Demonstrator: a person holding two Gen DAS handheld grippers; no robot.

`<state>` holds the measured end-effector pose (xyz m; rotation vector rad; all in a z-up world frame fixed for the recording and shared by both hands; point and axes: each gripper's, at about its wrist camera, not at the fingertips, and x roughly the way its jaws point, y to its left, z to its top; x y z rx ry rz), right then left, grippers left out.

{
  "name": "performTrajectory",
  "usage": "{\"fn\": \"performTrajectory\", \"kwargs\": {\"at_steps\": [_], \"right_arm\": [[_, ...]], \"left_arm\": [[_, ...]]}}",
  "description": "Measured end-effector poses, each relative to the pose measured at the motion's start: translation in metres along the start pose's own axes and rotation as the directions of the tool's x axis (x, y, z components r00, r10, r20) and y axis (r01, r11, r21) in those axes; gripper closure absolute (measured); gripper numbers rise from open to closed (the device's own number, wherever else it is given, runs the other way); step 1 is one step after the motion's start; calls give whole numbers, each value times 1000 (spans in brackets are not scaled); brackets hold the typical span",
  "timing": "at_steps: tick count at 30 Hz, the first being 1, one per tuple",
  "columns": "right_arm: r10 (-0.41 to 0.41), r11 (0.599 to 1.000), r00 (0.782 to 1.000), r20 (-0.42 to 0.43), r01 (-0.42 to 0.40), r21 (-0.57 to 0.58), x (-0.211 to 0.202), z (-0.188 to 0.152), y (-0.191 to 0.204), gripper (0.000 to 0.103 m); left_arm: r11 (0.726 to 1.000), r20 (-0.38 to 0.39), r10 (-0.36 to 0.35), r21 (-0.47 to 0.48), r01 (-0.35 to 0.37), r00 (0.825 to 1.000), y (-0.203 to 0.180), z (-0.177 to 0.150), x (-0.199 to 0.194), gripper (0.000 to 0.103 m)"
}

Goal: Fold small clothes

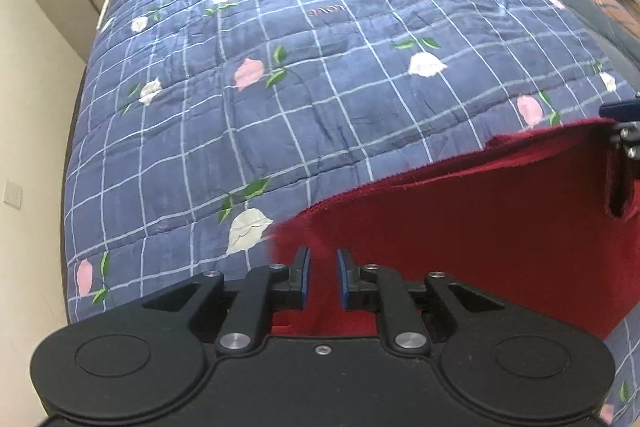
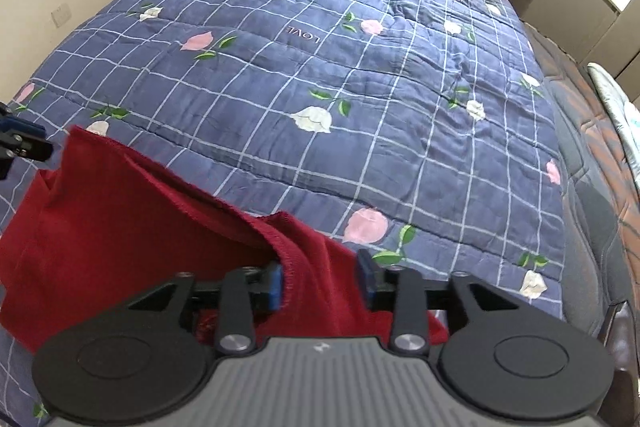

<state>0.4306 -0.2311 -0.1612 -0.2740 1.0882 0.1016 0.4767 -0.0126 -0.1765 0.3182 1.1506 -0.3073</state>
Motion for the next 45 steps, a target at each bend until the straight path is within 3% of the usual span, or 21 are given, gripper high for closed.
{"fn": "performTrajectory", "kwargs": {"at_steps": [2, 7, 9, 12, 16, 20, 26, 30, 35, 40, 45], "right_arm": [[-6, 1000, 1000, 1, 6, 8, -1, 1, -4, 32], [-16, 1000, 1000, 9, 16, 26, -2, 1, -10, 12], [15, 998, 1000, 9, -15, 53, -2, 0, -15, 10], [58, 989, 998, 20, -60, 135, -1, 2, -27, 5], [72, 959, 995, 71, -89, 270, -8, 11, -50, 1], [64, 946, 991, 116, -97, 308, -15, 6, -54, 0], [100, 976, 994, -52, -88, 200, 16, -43, -16, 0], [-9, 996, 988, -156, 22, 82, 42, -71, 11, 0], [-111, 982, 976, -186, 136, 129, 68, -85, -1, 0], [-183, 962, 973, -144, 207, 180, 74, -78, -39, 0], [-315, 894, 946, -74, 322, 311, 46, -71, -88, 0]], "left_arm": [[1000, 8, 3, -28, -3, 1000, 3, 0, -5, 85], [994, 28, 3, -107, 0, 1000, 12, -6, -22, 65], [992, 30, 8, -126, -4, 1000, 12, -10, -26, 48], [989, 31, 17, -147, -13, 999, 11, -19, -32, 34], [989, 5, 17, -146, -16, 1000, 6, -30, -32, 28], [986, -25, 14, -164, -18, 1000, 1, -39, -32, 20], [977, -65, 0, -212, -14, 998, -2, -56, -35, 11], [972, -95, 2, -235, -24, 996, -3, -70, -35, 6], [971, -152, 22, -233, -57, 988, -2, -89, -33, 6], [969, -197, 10, -238, -58, 980, 2, -104, -34, 6], [970, -186, 31, -232, -74, 982, -1, -106, -42, 6]]}}
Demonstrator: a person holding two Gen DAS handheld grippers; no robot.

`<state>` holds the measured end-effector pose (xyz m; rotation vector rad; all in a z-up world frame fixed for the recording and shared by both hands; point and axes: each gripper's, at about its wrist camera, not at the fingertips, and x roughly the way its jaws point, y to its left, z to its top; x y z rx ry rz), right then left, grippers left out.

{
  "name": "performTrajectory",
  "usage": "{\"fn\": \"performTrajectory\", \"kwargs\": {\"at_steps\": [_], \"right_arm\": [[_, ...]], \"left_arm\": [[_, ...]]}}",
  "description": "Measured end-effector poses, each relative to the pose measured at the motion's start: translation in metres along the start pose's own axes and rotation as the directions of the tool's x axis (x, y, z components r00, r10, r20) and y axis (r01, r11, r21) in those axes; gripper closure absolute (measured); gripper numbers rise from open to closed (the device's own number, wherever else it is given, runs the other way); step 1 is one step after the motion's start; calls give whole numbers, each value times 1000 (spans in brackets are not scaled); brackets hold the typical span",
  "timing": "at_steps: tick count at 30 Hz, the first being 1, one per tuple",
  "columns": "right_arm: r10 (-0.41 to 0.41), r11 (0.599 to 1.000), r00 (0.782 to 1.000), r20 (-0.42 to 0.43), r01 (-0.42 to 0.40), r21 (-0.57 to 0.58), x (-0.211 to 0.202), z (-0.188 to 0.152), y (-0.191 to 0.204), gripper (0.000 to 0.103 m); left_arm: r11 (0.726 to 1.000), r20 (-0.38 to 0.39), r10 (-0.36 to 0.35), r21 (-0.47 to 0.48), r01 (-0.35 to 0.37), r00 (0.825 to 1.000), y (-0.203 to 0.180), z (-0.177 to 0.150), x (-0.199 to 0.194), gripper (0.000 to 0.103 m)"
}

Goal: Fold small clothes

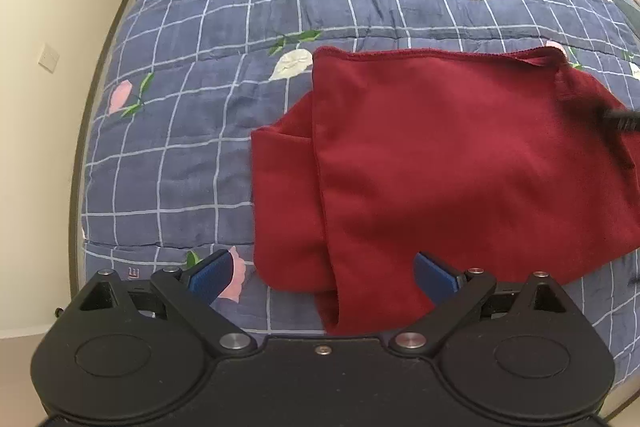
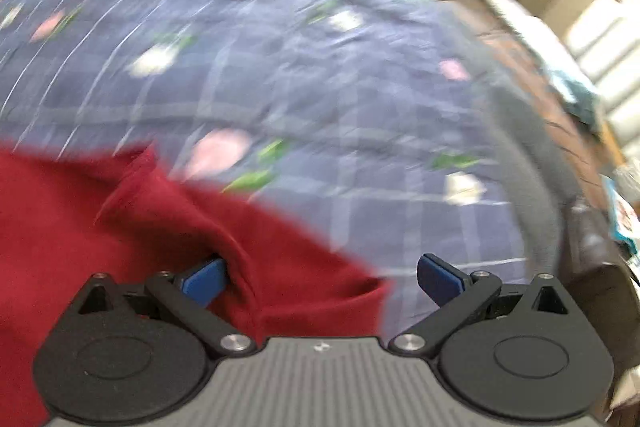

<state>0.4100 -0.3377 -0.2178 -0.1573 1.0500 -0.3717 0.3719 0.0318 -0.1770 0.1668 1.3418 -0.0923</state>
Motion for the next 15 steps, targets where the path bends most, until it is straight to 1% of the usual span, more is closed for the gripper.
{"fn": "performTrajectory", "kwargs": {"at_steps": [2, 5, 7, 12, 15], "right_arm": [[-38, 998, 999, 29, 36, 55, -7, 7, -24, 0], [-43, 992, 998, 41, 38, 120, -19, 6, -53, 0], [-33, 990, 998, 53, 26, 137, -32, -3, -61, 0], [50, 986, 992, 112, -66, 151, -82, -43, -71, 0], [140, 980, 977, 160, -160, 120, -123, -63, -71, 0]], "left_arm": [[1000, 13, 4, -5, -4, 1000, -2, 0, -6, 6], [1000, 39, 8, -19, -8, 999, -6, -1, -16, 6], [999, 57, 11, -33, -9, 998, -10, -2, -23, 6], [997, 108, 11, -82, -2, 994, -24, -9, -43, 3], [992, 147, 3, -123, 16, 989, -33, -18, -60, 2]]}}
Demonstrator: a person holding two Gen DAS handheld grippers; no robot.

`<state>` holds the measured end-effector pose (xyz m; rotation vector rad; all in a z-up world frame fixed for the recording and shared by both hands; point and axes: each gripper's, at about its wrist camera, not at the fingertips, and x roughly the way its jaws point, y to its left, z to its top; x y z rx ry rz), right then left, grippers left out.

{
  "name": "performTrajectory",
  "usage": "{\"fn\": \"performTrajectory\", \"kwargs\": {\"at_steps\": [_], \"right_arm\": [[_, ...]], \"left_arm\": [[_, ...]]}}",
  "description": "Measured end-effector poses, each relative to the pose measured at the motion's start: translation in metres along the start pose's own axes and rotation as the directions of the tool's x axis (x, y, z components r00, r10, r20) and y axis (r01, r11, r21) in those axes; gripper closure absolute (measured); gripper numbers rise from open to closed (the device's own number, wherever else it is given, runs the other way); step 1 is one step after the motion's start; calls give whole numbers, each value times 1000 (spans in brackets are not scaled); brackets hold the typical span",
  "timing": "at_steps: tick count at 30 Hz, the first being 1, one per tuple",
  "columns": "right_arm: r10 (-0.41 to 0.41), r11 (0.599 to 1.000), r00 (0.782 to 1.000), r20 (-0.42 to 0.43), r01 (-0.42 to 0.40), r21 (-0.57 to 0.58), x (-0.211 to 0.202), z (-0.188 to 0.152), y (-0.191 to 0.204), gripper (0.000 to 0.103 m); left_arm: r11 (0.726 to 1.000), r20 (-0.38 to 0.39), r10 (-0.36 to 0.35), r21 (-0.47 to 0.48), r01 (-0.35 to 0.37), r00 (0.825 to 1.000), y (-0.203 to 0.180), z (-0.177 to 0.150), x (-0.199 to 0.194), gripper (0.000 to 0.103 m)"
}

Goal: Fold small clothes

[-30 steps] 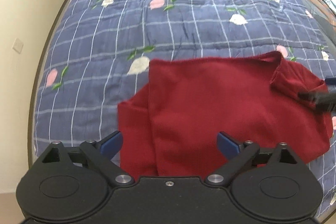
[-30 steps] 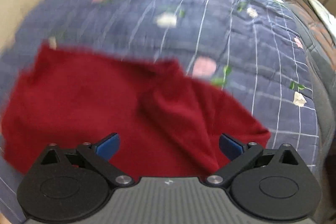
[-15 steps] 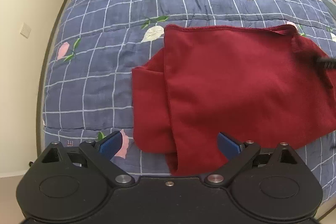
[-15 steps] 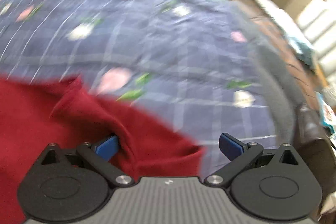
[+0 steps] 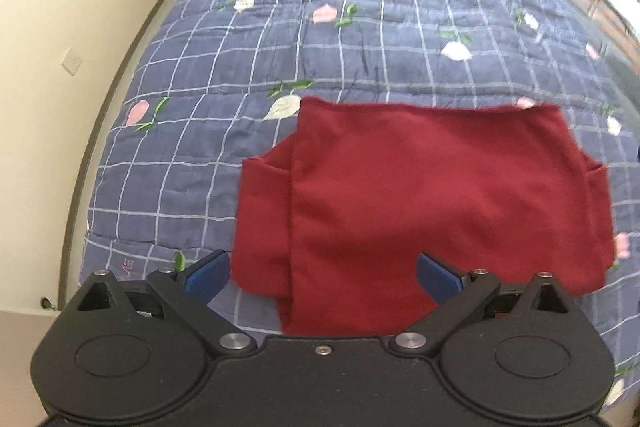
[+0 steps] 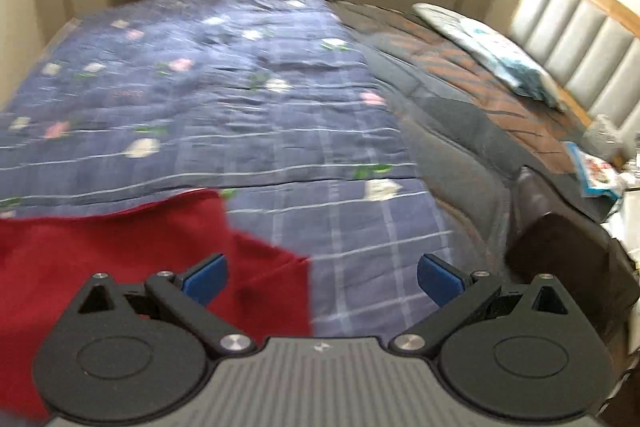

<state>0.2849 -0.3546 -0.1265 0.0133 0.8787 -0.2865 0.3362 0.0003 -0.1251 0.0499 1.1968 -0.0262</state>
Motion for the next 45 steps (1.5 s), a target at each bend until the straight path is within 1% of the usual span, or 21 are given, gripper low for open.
{"fn": "performTrajectory", "kwargs": {"at_steps": [3, 7, 9, 12, 17, 19, 21, 22, 24, 27, 30, 35, 39, 40, 42, 43, 45], "right_arm": [[83, 996, 996, 39, -82, -44, -46, -9, 5, 0], [186, 980, 978, 94, -178, -85, -109, -18, 7, 0], [208, 975, 971, 116, -196, -107, -137, -25, 6, 0], [219, 972, 967, 129, -205, -116, -164, -38, 0, 0], [244, 966, 964, 102, -232, -116, -192, -70, -16, 0], [260, 962, 964, 61, -253, -97, -194, -83, -22, 0], [267, 960, 964, -18, -267, -81, -191, -94, -24, 0], [262, 961, 963, -53, -266, -77, -190, -99, -23, 0], [254, 962, 963, -93, -261, -77, -190, -109, -22, 0], [266, 959, 957, -119, -275, -65, -192, -120, -20, 0], [278, 956, 950, -141, -288, -58, -192, -122, -14, 0], [277, 954, 946, -171, -292, -70, -183, -119, 4, 0], [268, 954, 940, -210, -289, -79, -165, -112, 25, 0], [176, 977, 951, -255, -200, -72, -160, -110, 31, 0], [162, 978, 950, -268, -190, -84, -150, -104, 43, 0], [242, 957, 941, -235, -271, -102, -145, -100, 51, 0], [232, 957, 942, -241, -266, -119, -136, -93, 66, 0]], "left_arm": [[998, 39, -19, -57, 21, 999, -6, -13, -21, 1], [988, 94, -70, -134, 82, 993, -15, -37, -55, 1], [980, 128, -98, -163, 118, 987, -20, -53, -74, 1], [972, 169, -115, -186, 146, 979, -31, -79, -99, 1], [966, 190, -97, -220, 138, 977, -46, -122, -125, 1], [962, 185, -88, -239, 132, 979, -49, -141, -130, 1], [960, 167, -70, -256, 112, 983, -51, -159, -132, 1], [960, 150, -55, -262, 94, 987, -53, -168, -132, 1], [962, 103, -28, -269, 55, 994, -53, -184, -131, 1], [958, 38, -11, -287, 22, 999, -50, -200, -128, 1], [954, 10, -6, -299, 9, 1000, -42, -207, -130, 1], [956, -7, 21, -291, -22, 1000, -33, -208, -131, 1], [953, -39, 16, -302, -27, 999, -21, -204, -120, 1], [951, -47, 13, -307, -27, 999, -17, -202, -116, 1], [948, -65, 3, -319, -24, 998, -5, -196, -104, 1], [946, -74, -2, -325, -22, 997, 2, -192, -98, 1], [944, -88, -19, -330, -11, 996, 15, -180, -85, 1]]}}
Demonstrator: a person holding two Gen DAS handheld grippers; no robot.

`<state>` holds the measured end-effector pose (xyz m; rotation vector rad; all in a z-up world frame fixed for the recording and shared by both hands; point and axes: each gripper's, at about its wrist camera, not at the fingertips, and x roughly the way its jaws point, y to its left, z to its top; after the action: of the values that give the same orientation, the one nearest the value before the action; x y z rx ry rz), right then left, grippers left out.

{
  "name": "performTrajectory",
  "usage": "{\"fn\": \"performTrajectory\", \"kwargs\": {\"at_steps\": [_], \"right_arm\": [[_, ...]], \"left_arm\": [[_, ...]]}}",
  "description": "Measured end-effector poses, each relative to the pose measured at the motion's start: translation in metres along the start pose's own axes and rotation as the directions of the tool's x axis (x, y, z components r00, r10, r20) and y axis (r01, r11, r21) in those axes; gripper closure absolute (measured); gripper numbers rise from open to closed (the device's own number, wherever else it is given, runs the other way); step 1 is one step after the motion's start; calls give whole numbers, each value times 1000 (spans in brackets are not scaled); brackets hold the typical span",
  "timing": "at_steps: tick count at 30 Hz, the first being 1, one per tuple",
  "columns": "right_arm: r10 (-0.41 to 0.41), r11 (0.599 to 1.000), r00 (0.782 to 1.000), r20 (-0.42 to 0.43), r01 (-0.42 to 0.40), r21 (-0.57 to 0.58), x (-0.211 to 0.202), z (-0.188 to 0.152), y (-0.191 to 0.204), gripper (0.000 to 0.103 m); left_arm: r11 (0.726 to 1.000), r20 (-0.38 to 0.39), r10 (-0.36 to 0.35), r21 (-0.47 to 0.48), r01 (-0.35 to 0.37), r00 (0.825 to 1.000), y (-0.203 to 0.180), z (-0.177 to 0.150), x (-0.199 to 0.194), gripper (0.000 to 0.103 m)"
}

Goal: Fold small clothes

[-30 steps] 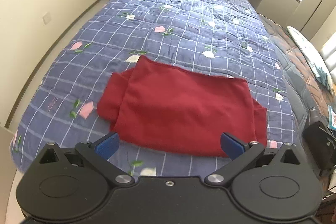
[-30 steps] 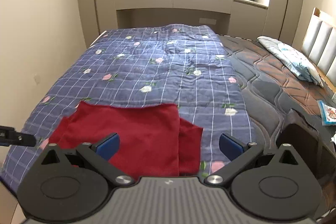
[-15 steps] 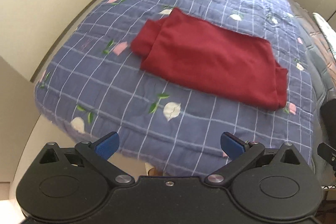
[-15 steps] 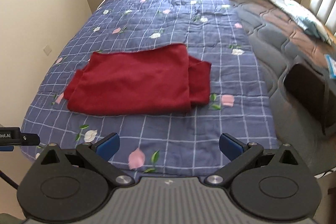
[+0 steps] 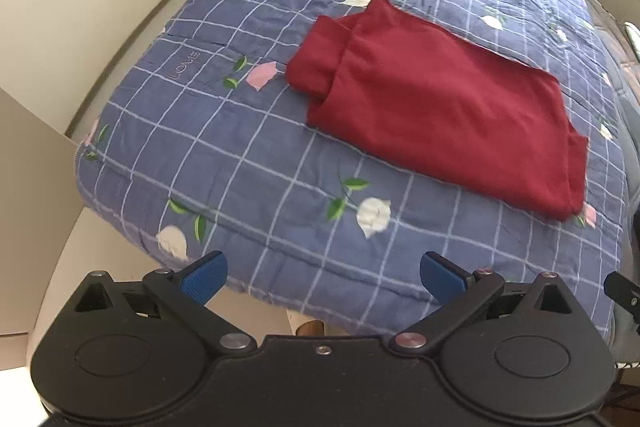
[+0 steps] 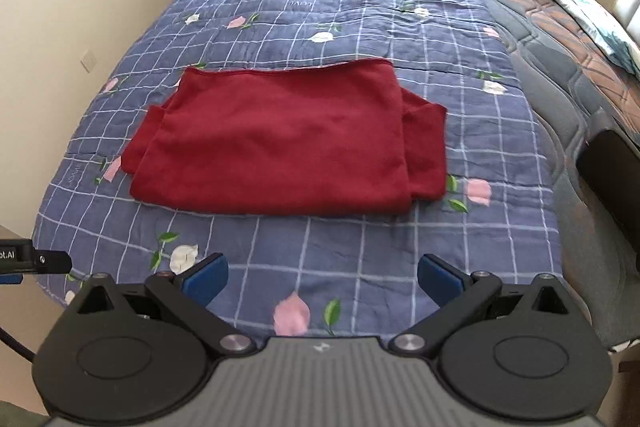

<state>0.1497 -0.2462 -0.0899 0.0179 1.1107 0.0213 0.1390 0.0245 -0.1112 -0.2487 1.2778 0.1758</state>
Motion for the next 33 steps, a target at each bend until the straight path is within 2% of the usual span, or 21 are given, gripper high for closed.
{"fn": "performTrajectory", "kwargs": {"at_steps": [3, 5, 7, 10, 14, 20, 25, 28, 31, 33], "right_arm": [[-34, 999, 999, -15, 33, -33, 23, 10, 17, 0], [-48, 998, 997, -55, 46, -50, 45, 12, 27, 0], [-57, 996, 995, -79, 51, -69, 61, 13, 35, 0], [-85, 991, 994, -68, 78, -108, 83, 17, 41, 0], [-129, 986, 991, -41, 124, -110, 110, 32, 43, 0], [-119, 983, 988, 96, 131, -130, 150, 55, 50, 0], [-46, 969, 976, 214, 96, -227, 198, 72, 55, 0], [-43, 958, 959, 280, 119, -260, 216, 83, 58, 0], [-35, 960, 951, 307, 117, -253, 226, 87, 59, 0], [-34, 963, 953, 301, 111, -245, 236, 82, 58, 0]], "left_arm": [[999, -8, -37, 24, 37, 999, 5, 25, 17, 1], [995, -13, -70, 64, 70, 997, 6, 39, 33, 1], [991, -9, -77, 108, 78, 997, 5, 49, 50, 1], [989, -8, -86, 121, 86, 996, 10, 60, 74, 1], [994, -3, -97, 42, 97, 995, 27, 72, 106, 1], [991, 57, -85, -95, 90, 995, 46, 89, 146, 1], [969, 67, -122, -208, 134, 990, 48, 99, 177, 1], [954, 80, -141, -255, 157, 987, 46, 101, 191, 1], [929, 97, -167, -317, 190, 981, 44, 101, 201, 1], [924, 103, -151, -339, 177, 983, 38, 102, 208, 1]]}}
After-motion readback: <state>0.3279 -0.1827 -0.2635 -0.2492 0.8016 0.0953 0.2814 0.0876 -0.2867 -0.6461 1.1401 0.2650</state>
